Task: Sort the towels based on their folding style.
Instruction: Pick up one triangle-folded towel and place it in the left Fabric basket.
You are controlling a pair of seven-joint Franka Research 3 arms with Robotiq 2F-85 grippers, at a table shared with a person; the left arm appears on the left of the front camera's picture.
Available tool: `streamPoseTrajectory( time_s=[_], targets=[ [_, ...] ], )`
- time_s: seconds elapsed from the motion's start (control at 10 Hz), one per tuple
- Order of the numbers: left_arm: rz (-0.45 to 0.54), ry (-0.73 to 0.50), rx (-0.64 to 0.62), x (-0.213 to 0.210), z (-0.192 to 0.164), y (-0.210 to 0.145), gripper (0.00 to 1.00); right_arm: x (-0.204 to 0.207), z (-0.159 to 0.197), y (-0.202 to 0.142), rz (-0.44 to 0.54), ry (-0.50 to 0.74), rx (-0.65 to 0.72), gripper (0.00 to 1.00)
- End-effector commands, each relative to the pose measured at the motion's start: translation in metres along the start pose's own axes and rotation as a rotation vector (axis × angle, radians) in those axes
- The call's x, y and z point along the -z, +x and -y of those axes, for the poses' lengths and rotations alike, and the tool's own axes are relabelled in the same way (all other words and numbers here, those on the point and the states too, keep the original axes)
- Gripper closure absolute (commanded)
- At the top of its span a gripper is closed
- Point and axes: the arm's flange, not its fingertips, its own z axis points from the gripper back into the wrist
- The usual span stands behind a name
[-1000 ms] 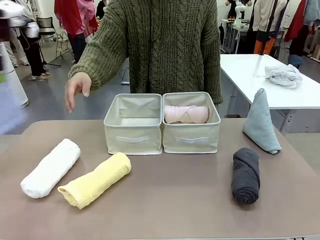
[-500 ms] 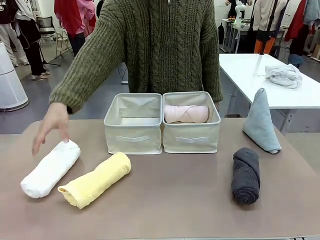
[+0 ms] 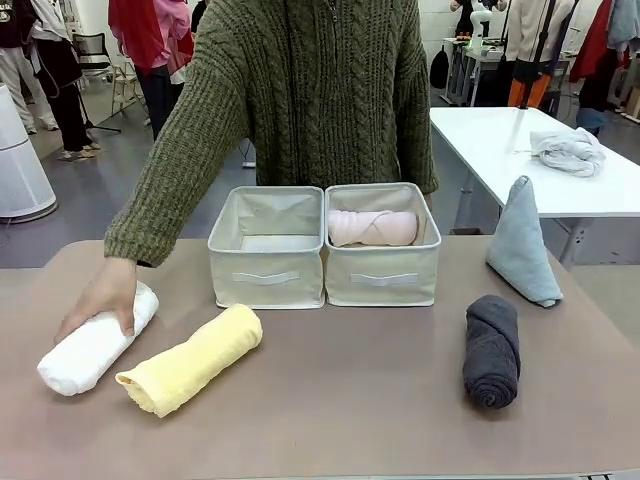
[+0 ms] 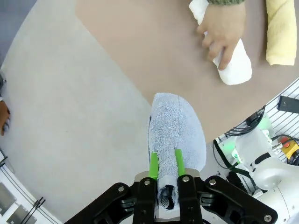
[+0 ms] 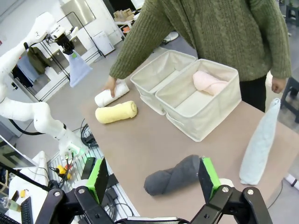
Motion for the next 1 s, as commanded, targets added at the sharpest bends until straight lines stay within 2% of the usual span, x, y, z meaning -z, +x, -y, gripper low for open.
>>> streamPoseTrajectory(
  time_s=[0.0, 0.9],
  targets=[
    [-0.004, 0.025, -0.026, 0.0014, -0.0016, 0.0009, 0.86, 0.0001, -0.0001, 0.0001, 0.007, 0.007, -0.005, 0.00],
    [-0.010, 0.007, -0.021, 0.0038, -0.0110, 0.0060, 0.86, 0.0001, -0.0001, 0.0001, 0.007, 0.007, -0.005, 0.00]
  ],
)
